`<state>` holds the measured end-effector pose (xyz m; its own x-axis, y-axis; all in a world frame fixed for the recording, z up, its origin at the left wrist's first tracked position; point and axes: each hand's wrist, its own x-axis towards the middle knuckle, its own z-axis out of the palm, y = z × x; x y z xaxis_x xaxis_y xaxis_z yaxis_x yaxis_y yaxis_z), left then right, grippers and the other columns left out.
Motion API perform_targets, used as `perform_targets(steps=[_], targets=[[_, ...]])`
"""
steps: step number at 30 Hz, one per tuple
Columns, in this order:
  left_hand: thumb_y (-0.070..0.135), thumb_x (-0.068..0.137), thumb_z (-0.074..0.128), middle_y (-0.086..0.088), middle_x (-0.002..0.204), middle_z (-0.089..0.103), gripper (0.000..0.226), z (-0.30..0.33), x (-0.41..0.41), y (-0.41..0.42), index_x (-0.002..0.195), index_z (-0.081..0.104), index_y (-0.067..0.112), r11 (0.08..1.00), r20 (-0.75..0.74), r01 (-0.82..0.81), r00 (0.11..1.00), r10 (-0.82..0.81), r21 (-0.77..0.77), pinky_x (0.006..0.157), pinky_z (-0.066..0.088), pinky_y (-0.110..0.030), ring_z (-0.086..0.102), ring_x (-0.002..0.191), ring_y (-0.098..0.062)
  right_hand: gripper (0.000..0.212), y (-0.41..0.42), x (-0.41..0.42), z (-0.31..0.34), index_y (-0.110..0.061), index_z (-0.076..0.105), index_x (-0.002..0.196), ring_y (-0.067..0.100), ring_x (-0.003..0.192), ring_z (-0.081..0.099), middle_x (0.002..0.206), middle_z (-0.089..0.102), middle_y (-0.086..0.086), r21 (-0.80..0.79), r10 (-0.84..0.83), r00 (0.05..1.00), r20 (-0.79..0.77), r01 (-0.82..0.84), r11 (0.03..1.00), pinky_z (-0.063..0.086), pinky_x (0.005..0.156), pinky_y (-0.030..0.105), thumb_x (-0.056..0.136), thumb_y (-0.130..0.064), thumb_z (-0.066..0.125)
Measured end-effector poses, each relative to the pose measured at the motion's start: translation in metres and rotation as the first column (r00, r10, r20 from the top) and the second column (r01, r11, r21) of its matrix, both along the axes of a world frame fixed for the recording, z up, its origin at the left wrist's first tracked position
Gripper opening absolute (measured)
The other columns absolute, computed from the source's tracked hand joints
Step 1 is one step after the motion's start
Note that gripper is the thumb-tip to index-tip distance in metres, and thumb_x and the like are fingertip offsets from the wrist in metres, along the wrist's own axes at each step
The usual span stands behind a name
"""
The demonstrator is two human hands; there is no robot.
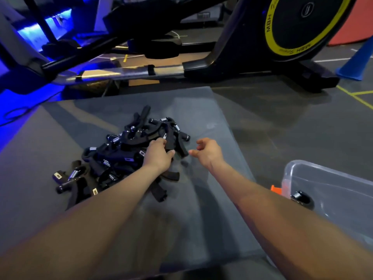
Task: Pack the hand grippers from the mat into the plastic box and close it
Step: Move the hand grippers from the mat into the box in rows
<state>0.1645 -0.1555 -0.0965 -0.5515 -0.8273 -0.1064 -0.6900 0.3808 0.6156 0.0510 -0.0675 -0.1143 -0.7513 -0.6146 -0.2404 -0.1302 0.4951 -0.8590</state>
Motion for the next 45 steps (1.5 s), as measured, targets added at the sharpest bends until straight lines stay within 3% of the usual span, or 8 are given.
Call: perform_targets(steps=[12,18,25,29,34,37,41,45], targets=[[0.023,0.081,0.069,-0.015,0.132,0.038,0.055,-0.026,-0.057,-0.016,0.124,0.042,0.003,0.979,0.252,-0.096,0.957,0.141,-0.182,0.095,0.043,-0.042,0.044,0.123,-0.034,0.050,-0.016,-0.036,-0.037,-0.003,0.054,0.126,0.014,0.090,0.051,0.095,0.054,0.004,0.018,-0.025,0.998,0.065,0.024,1.000,0.044,0.091,0.027,0.081,-0.014,0.071],[0.016,0.087,0.062,-0.019,0.129,0.042,0.036,-0.022,-0.063,-0.023,0.116,0.053,-0.001,0.966,0.271,-0.156,0.940,0.209,-0.206,0.090,0.045,-0.044,0.047,0.118,-0.038,0.047,-0.007,-0.049,-0.038,-0.001,0.055,0.123,0.015,0.088,0.052,0.089,0.054,0.003,0.018,-0.033,0.994,0.104,0.032,0.999,0.042,0.082,0.025,0.081,-0.013,0.071],[0.018,0.084,0.065,-0.018,0.120,0.061,0.032,-0.002,-0.066,-0.011,0.112,0.061,0.003,0.943,0.082,-0.325,0.944,0.319,0.072,0.092,0.046,-0.036,0.058,0.110,-0.037,0.043,0.032,-0.061,-0.013,0.001,0.054,0.122,0.017,0.087,0.053,0.093,0.055,0.007,-0.008,-0.097,0.991,0.092,0.098,0.995,0.042,0.069,0.021,0.084,-0.013,0.067],[0.020,0.078,0.071,-0.015,0.098,0.069,0.022,0.012,-0.070,0.019,0.095,0.069,0.005,0.928,-0.135,-0.220,0.953,0.270,0.299,0.084,0.050,-0.032,0.064,0.088,-0.027,0.043,0.064,-0.068,0.008,0.003,0.054,0.123,0.027,0.105,0.060,0.111,0.062,0.016,-0.036,-0.208,0.971,0.119,0.214,0.976,0.045,0.091,0.029,0.085,-0.013,0.066],[0.013,0.078,0.073,-0.009,0.085,0.063,0.015,0.034,-0.077,0.068,0.092,0.068,0.009,0.897,-0.294,-0.002,0.944,0.147,0.442,0.078,0.047,-0.029,0.057,0.078,-0.020,0.044,0.099,-0.070,0.035,-0.001,0.055,0.122,0.013,0.072,0.052,0.090,0.055,0.003,-0.180,-0.293,0.951,0.093,0.306,0.935,0.047,0.077,0.027,0.083,-0.015,0.068],[0.009,0.080,0.070,-0.012,0.089,0.062,0.028,0.045,-0.078,0.095,0.106,0.066,-0.001,0.877,-0.317,0.105,0.947,0.057,0.469,0.077,0.048,-0.028,0.056,0.068,-0.019,0.033,0.120,-0.069,0.054,-0.006,0.062,0.111,0.017,0.076,0.056,0.088,0.060,0.003,-0.223,-0.341,0.940,-0.016,0.329,0.918,0.048,0.078,0.030,0.081,-0.015,0.070],[0.019,0.090,0.059,-0.012,0.103,0.064,0.030,0.064,-0.078,0.120,0.115,0.063,0.002,0.931,-0.213,0.213,0.965,-0.154,0.295,0.072,0.041,-0.023,0.060,0.083,-0.021,0.025,0.144,-0.066,0.073,-0.006,0.067,0.103,0.020,0.082,0.057,0.097,0.066,0.010,-0.201,-0.366,0.926,-0.095,0.343,0.918,0.044,0.074,0.025,0.081,-0.018,0.070],[0.036,0.089,0.057,-0.010,0.095,0.069,0.029,0.085,-0.082,0.147,0.094,0.068,0.010,0.939,-0.124,0.342,0.934,-0.336,0.030,0.073,0.044,-0.029,0.064,0.095,-0.026,0.026,0.159,-0.066,0.088,-0.005,0.067,0.102,0.016,0.080,0.053,0.096,0.065,0.010,-0.193,-0.385,0.903,-0.192,0.350,0.917,0.038,0.071,0.021,0.080,-0.018,0.071]])
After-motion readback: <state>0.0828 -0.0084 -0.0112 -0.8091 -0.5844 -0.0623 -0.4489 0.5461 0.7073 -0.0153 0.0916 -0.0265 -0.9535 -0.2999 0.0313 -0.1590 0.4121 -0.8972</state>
